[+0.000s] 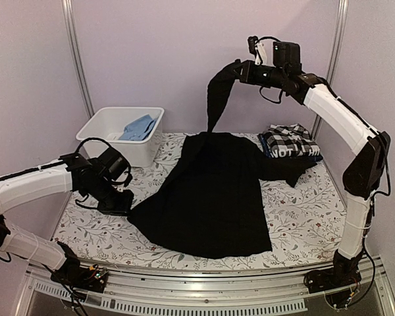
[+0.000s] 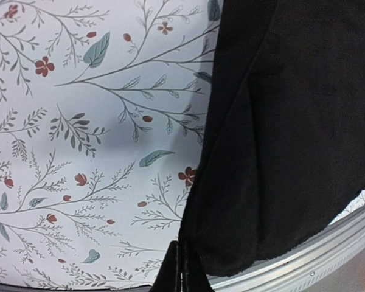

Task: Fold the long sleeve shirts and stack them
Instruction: Fold the flattened shirt at the center of the board.

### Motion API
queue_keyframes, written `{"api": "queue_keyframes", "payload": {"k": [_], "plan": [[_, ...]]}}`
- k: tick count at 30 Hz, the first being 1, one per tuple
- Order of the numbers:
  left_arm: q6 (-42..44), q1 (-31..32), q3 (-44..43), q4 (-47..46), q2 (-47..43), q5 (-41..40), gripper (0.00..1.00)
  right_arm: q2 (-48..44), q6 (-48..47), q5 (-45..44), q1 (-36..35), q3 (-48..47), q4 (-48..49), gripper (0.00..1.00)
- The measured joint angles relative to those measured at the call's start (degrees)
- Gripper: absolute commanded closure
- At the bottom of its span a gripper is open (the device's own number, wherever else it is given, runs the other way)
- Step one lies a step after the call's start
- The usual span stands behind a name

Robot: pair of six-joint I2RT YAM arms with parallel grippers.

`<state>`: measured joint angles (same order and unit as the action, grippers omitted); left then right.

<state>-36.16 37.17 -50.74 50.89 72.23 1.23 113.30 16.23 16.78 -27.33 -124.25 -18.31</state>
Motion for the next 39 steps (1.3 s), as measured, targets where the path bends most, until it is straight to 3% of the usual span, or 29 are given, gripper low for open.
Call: {"api": "queue_keyframes", "payload": {"k": [5,13,25,30,34,39], "plan": [[0.9,-0.07,-5.22,-0.35,0.02,4.46,1.0,-1.57,-0.39,1.27,-0.07,0.59,0.57,1.0],[0.37,-0.46,-13.29,-4.15,0.04,11.39,1.0,-1.99,-0.63,1.95,-2.89,11.85,1.03,1.0],[1.01,-5.57,-3.02,-3.1,0.28,6.4,1.0,-1.18,-1.29,1.36,-5.22,14.84,0.63,1.0],[1.44,-5.64,-1.09,-3.8,0.28,8.59,1.0,-1.42,-2.34,0.04,-5.22,13.53,0.24,1.0],[1.79,-3.61,-0.52,-5.11,1.03,11.52,1.0,-2.58,-2.62,-0.13,-5.22,11.54,0.35,1.0],[1.7,3.23,-0.68,-7.72,4.11,13.9,1.0,-6.69,-3.19,-0.17,-5.22,11.13,0.44,1.0]]}}
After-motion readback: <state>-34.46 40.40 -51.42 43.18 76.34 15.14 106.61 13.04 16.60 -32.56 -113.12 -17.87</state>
